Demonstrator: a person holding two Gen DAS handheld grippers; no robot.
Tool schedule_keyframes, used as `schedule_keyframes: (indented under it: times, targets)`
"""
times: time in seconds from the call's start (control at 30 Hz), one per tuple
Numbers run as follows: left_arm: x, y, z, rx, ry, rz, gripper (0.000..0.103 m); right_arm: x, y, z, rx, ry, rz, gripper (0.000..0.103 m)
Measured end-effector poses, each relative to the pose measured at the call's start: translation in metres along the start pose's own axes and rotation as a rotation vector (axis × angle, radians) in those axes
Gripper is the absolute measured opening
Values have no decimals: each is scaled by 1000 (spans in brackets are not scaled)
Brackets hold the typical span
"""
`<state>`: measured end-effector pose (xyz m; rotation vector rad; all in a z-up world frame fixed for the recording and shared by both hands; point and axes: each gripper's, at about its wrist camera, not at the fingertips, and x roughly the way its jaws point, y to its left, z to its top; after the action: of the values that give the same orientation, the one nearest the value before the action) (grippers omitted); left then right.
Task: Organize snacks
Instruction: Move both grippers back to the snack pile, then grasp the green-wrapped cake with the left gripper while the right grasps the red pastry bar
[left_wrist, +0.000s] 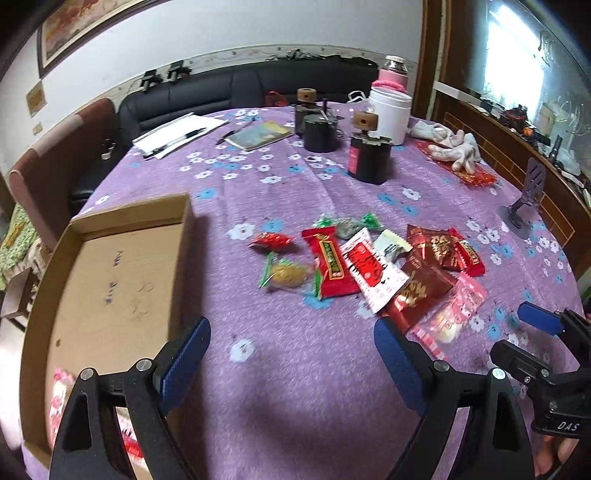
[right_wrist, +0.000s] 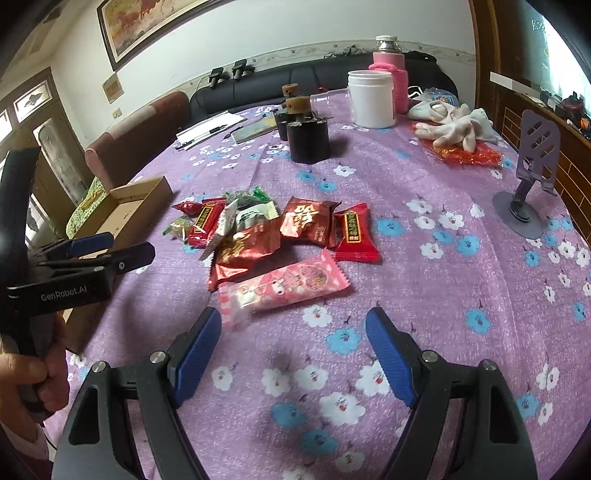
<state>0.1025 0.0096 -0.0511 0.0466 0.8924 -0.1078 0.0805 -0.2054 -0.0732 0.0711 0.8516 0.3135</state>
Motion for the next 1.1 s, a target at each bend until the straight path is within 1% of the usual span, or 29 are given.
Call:
schedule_keyframes:
  times: [0.07,0.27,0.37,0.4,0.43,0.47,0.5,0.53,0.57,0.6,0.7,0.77,0.9,1.03,1.1]
  targets:
    - [6,-2,5,18,9,-10,92,2,-6,4,6,-6,-5,80]
    - [19,3,17,44,17,28,92,12,-26,30,23,-26,-57,80]
    - [26,7,19,63,24,35,92,22,-29,42,5,-14,-82,79]
    - [28,8,19,75,26,36,92,24,-29,45,4,-12,-84,79]
    - [30,8,20,96,23,36,91,28,-30,48,1,-10,-87,76]
    - [31,8,22,118,24,33,87,31,-31,50,-2,-5,-88,74]
    - [33,8,23,134,30,26,83,34,-32,52,-4,1,-84,70]
    - [35,8,24,147,40,6,81,37,-33,54,-2,7,-78,63]
    - [36,8,27,162,52,-30,74,40,-34,55,-2,14,-76,60]
    - [39,8,29,174,66,-48,72,43,-34,55,-1,21,-73,58]
    - [47,4,34,229,107,-73,72,50,-38,56,10,34,-63,58]
    - [53,1,36,255,127,-72,72,54,-40,56,16,40,-62,58]
    - [62,-2,40,245,155,-61,72,62,-43,59,20,52,-61,57]
    - [72,-5,35,224,177,-10,72,70,-43,62,12,66,-59,48]
    - [74,-4,34,194,178,-5,72,73,-42,63,2,73,-76,47]
